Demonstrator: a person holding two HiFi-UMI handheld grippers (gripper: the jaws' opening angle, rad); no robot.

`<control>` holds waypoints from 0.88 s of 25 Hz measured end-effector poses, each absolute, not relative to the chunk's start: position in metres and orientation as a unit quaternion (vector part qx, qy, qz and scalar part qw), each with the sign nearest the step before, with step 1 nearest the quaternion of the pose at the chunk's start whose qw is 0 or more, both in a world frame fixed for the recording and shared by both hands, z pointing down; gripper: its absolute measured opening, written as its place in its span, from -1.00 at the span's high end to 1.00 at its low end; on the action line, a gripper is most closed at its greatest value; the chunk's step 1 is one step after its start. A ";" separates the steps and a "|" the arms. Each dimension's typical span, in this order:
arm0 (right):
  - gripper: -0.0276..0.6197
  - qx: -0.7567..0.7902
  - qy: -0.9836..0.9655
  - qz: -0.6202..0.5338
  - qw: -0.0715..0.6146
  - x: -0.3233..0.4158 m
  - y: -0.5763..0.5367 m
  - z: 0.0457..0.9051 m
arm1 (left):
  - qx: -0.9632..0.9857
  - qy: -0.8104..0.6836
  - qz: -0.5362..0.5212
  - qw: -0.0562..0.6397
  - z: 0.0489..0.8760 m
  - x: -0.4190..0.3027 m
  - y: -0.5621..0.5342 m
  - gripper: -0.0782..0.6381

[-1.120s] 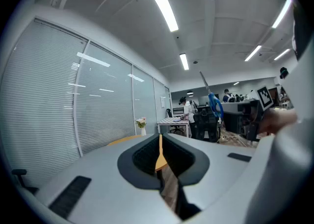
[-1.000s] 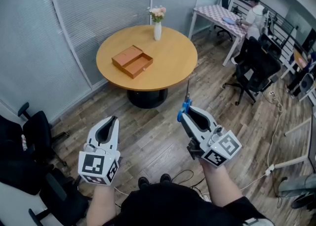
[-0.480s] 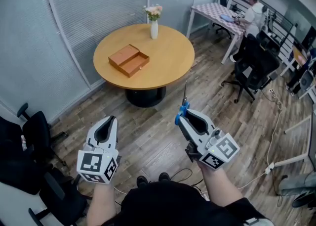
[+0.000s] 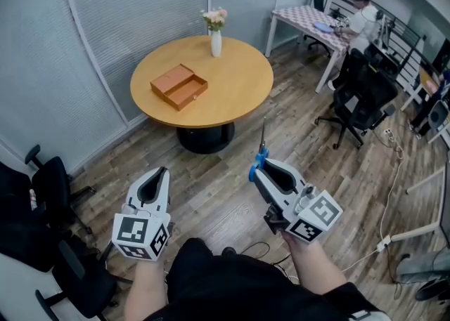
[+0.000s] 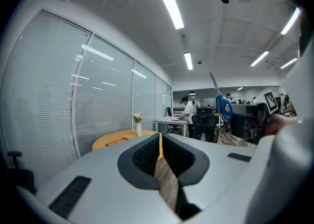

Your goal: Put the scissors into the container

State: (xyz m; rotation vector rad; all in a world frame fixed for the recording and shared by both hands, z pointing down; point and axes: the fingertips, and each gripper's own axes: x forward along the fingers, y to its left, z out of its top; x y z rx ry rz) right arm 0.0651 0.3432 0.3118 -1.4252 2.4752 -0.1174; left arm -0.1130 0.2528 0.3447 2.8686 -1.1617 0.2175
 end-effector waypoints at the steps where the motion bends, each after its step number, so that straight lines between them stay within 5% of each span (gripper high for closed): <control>1: 0.62 -0.495 0.856 -0.044 0.142 0.069 0.342 0.314 | 0.924 -0.374 0.070 0.021 0.346 -0.112 0.252 0.70; 22: 0.62 -0.526 0.837 -0.078 0.130 0.047 0.102 0.334 | 0.935 -0.349 0.061 -0.020 0.331 -0.136 0.015 0.70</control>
